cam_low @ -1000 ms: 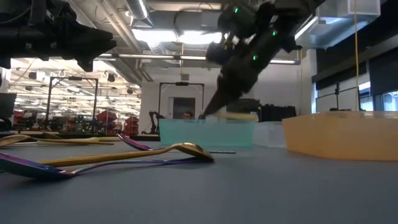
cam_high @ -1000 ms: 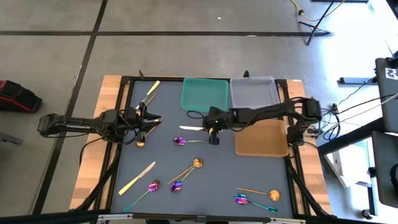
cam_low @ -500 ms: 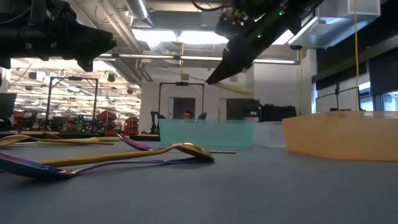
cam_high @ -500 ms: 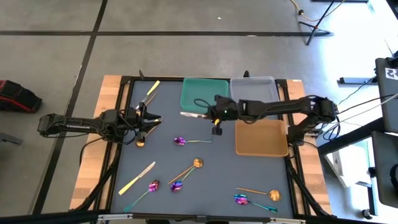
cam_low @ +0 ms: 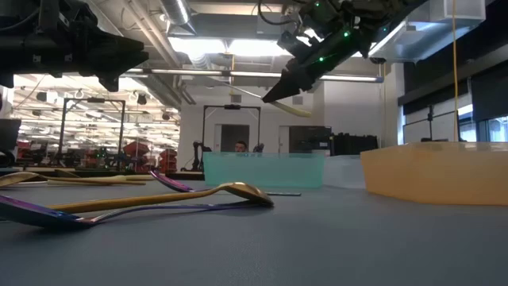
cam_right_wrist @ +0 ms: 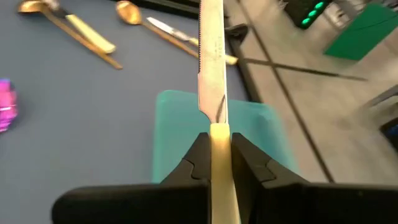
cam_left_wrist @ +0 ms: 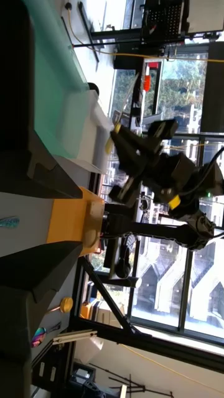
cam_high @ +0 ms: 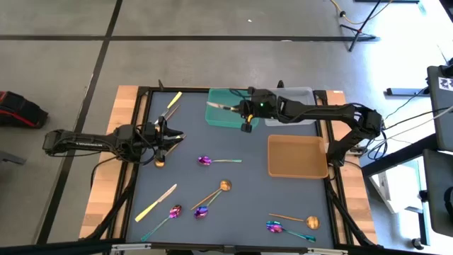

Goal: Sort silverware by color (type)
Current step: Put the yellow table knife into the green bin

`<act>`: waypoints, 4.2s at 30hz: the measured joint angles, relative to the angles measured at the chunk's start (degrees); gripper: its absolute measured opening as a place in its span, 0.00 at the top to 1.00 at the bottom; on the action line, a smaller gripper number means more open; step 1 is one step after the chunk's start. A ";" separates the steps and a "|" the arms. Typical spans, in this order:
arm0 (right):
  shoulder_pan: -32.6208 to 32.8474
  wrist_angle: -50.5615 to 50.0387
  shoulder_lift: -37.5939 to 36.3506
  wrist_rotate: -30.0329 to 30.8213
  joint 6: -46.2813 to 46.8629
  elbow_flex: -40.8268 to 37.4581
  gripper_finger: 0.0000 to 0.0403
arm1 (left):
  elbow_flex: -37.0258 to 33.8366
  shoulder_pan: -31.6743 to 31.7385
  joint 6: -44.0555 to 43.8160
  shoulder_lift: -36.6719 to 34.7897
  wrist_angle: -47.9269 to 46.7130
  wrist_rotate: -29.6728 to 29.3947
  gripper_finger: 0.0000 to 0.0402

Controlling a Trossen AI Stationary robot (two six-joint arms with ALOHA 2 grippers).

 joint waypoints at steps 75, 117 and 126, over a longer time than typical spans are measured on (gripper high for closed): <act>27.42 5.32 0.68 1.52 2.92 -5.68 0.62 | 2.25 -2.43 0.43 6.64 1.44 -1.22 0.71; 19.75 29.30 -8.24 -20.68 -3.39 -21.83 0.62 | 40.68 -10.11 -47.85 42.00 -77.56 -19.12 0.72; 24.59 22.53 -8.13 -21.54 -1.83 -21.81 0.62 | 37.79 -6.03 -53.35 45.31 -82.16 -10.73 0.72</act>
